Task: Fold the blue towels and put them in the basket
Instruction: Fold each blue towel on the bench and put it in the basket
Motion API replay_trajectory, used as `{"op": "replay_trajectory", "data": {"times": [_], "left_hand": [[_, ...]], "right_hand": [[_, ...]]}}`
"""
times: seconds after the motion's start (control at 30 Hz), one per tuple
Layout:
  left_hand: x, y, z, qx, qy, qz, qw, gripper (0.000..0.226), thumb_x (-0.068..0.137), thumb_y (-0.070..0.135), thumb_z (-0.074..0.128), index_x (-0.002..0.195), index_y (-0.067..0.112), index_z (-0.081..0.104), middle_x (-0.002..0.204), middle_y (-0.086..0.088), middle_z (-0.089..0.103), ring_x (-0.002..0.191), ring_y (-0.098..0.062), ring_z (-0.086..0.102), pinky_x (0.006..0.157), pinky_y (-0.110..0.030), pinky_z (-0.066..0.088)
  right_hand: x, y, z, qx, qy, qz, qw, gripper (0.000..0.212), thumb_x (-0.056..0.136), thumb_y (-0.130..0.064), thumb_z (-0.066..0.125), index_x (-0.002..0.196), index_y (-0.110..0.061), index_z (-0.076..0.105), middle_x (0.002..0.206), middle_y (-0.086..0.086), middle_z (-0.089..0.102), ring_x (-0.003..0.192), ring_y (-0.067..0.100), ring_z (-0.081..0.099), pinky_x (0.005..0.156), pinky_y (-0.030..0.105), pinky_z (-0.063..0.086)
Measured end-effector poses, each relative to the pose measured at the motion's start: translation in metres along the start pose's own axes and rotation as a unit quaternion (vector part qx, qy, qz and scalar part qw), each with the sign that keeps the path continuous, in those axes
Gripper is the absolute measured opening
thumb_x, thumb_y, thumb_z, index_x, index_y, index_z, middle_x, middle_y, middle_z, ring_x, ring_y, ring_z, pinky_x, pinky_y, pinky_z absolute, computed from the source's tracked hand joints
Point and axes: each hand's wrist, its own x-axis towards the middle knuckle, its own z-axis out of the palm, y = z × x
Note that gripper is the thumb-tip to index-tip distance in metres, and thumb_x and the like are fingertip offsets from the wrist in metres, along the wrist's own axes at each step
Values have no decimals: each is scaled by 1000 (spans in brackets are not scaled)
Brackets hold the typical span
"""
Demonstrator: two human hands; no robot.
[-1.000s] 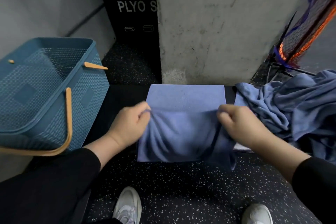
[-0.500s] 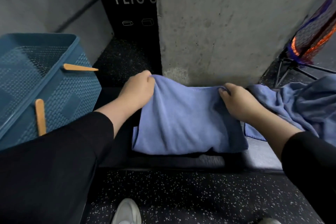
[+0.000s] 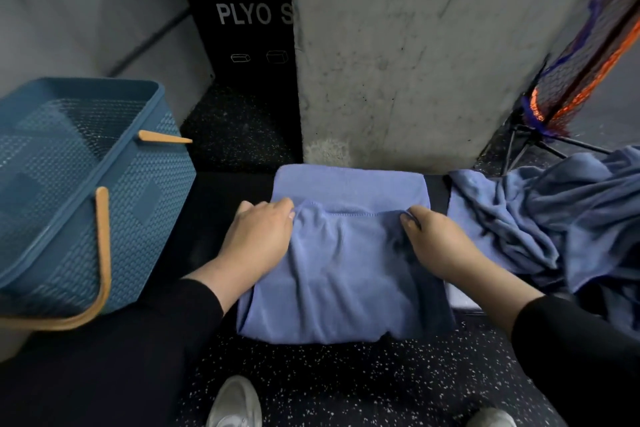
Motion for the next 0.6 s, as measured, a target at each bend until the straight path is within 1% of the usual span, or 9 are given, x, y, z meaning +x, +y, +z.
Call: {"op": "replay_trajectory", "data": {"times": [0.1,0.13,0.2,0.23,0.3,0.33,0.4,0.5,0.6], "left_hand": [[-27,9,-19,6,-41,4,999,39,96,39,4,85,25,39,77,-2,65,75,-29,61,76,-39,35],[-35,11,-22,7,-48,-1,999,39,100,39,7,88,24,40,81,-2,66,79,-29,60,76,-38,34],[-44,14,-31,-26,-51,-49,997,31,106,36,23,91,21,44,85,-4,65,85,-29,54,74,-37,36],[-46,16,-36,-51,-45,-70,995,28,107,35,30,91,19,47,85,-5,64,86,-29,52,73,-38,38],[-43,15,-37,-85,-9,-72,994,25,105,27,39,85,14,49,84,-5,62,85,-31,53,71,-37,33],[-38,11,-34,-95,-9,-78,992,26,104,24,41,82,14,48,85,-4,61,84,-31,54,70,-36,31],[-25,3,-28,-114,-30,-120,986,27,104,24,39,81,13,46,82,-3,57,81,-31,55,67,-37,33],[-5,-7,-25,-125,-33,-166,978,25,105,27,35,91,13,50,80,-3,58,76,-27,53,63,-37,36],[18,-16,-18,-108,-29,-184,977,25,106,31,35,98,18,54,83,-2,57,77,-26,51,65,-35,38]], "right_hand": [[-25,-5,-5,-14,-44,5,999,34,105,-33,40,78,-13,44,86,18,64,86,39,57,66,39,35],[-33,-6,-6,-22,-56,2,998,33,104,-33,40,78,-13,45,86,16,65,86,38,57,66,38,36],[-44,-8,-11,-24,-49,-19,998,33,103,-33,42,76,-14,45,78,14,63,80,37,55,63,38,34],[-48,-10,-15,-15,-27,-31,999,33,102,-31,43,75,-13,43,71,12,59,75,37,52,61,38,32],[-48,-11,-19,13,32,-37,999,31,101,-28,45,74,-12,44,64,8,52,69,33,47,60,38,29],[-43,-9,-19,29,50,-29,998,30,102,-27,44,76,-11,46,66,8,53,69,32,47,61,38,29],[-30,-4,-17,49,46,-2,998,30,104,-28,41,81,-9,48,71,9,58,74,33,52,63,38,32],[-8,5,-12,49,36,37,997,32,105,-29,37,82,-9,46,72,7,56,75,33,51,65,38,31],[16,14,-12,46,49,52,996,36,106,-31,35,78,-11,43,68,1,49,73,29,48,67,35,29]]}}
